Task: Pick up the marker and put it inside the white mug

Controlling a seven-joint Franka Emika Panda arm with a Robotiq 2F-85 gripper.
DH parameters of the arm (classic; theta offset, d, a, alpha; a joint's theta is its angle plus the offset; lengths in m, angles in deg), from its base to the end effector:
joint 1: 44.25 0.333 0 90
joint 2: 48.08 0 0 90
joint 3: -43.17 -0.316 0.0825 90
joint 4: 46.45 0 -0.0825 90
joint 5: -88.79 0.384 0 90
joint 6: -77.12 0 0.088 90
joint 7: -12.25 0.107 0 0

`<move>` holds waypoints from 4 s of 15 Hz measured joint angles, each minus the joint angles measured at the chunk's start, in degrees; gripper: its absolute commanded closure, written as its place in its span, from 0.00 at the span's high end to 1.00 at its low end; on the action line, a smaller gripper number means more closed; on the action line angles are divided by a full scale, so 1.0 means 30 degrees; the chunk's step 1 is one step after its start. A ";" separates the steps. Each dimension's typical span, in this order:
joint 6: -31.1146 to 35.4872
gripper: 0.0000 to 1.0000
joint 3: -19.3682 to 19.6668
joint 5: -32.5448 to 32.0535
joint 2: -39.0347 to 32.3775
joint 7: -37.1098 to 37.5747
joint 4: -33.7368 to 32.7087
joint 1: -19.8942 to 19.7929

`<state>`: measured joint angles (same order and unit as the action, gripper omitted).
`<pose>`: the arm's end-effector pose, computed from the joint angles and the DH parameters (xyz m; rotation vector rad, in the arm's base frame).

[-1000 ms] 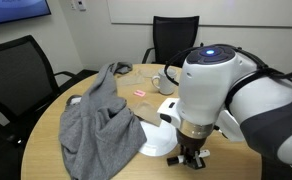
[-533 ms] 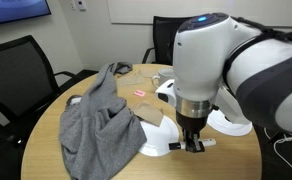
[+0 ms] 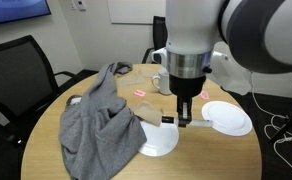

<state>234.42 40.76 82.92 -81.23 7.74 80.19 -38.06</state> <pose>0.5283 0.0855 0.1102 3.0857 0.4945 -0.0647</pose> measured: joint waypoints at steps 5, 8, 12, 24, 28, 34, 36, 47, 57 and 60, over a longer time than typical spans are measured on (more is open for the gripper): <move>-0.1559 0.05 0.0092 0.0807 0.1731 0.0545 -0.0065 -0.0690; -0.2348 0.05 0.0180 0.1046 0.2685 0.0545 -0.0077 -0.1297; -0.3389 0.05 0.0296 0.1063 0.3838 0.0539 -0.0178 -0.2064; -0.7410 0.21 0.0611 0.1063 0.5609 0.0436 -0.2169 -0.2819; -0.7494 0.21 0.0611 0.1062 0.5619 0.0436 -0.2205 -0.2819; -0.7499 0.05 0.0662 0.0961 0.5604 0.0533 -0.2206 -0.2809; -0.7246 0.05 0.0961 0.0559 0.5579 0.1108 -0.2206 -0.2790; -0.2635 0.05 0.4453 -0.6294 0.4532 1.2742 -0.2311 -0.0219; -0.2385 0.05 0.9213 -1.3100 0.2431 2.8150 -0.3691 0.4353; -0.3510 0.05 0.9541 -1.5077 0.1809 3.2423 -0.4194 0.4726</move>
<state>223.89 69.38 37.69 -75.80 105.01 67.60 -23.89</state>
